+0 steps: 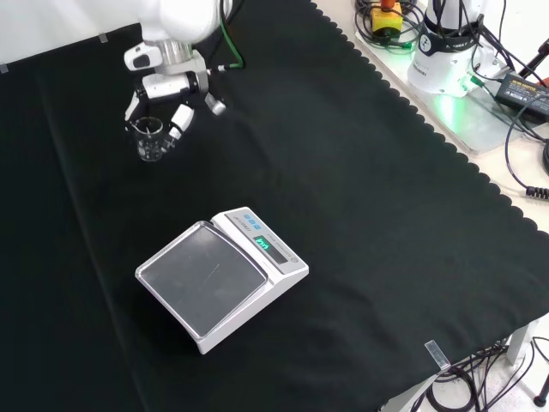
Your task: Pick up the beaker.
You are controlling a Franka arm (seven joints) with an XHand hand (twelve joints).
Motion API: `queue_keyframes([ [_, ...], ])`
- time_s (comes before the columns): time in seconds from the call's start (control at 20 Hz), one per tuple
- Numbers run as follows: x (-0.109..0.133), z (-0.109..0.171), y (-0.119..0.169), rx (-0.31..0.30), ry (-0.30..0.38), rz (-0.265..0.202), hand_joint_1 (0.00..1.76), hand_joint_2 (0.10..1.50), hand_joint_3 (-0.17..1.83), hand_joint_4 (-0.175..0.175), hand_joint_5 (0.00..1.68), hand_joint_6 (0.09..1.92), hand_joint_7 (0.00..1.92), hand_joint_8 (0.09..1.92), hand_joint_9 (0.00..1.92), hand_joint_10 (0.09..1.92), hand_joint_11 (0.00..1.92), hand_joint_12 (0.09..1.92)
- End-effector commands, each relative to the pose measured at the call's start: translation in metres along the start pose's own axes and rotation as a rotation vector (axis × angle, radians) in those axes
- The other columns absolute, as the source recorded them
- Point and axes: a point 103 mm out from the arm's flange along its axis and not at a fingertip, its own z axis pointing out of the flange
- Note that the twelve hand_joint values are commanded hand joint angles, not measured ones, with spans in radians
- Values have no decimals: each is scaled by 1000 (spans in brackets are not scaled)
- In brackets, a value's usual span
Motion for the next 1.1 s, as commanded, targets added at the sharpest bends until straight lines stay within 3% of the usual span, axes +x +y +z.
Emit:
queue_keyframes([
  [0.05, 54, -149, -46, 113, 57, -96, 1140, 1092, -151, 4, 1208, 671, 1518, 319, 1370, 360, 1016, 1146],
  [0.2, 80, -183, -77, 74, 40, -114, 1144, 1097, -173, 2, 1222, 650, 1549, 297, 1401, 344, 1033, 1137],
  [0.35, 109, -196, -111, 37, 40, -124, 1150, 1093, -175, -9, 1236, 629, 1577, 286, 1428, 332, 1057, 1116],
  [0.45, 122, -195, -124, 16, 40, -126, 1152, 1092, -175, -15, 1241, 620, 1591, 281, 1439, 325, 1067, 1104],
  [0.85, 170, -175, -164, -15, 26, -53, 1153, 1089, -175, -15, 1247, 612, 1611, 281, 1456, 320, 1074, 1098],
  [1.1, 185, -169, -177, -20, 19, -66, 1153, 1088, -175, -13, 1250, 609, 1614, 280, 1459, 318, 1074, 1097],
])
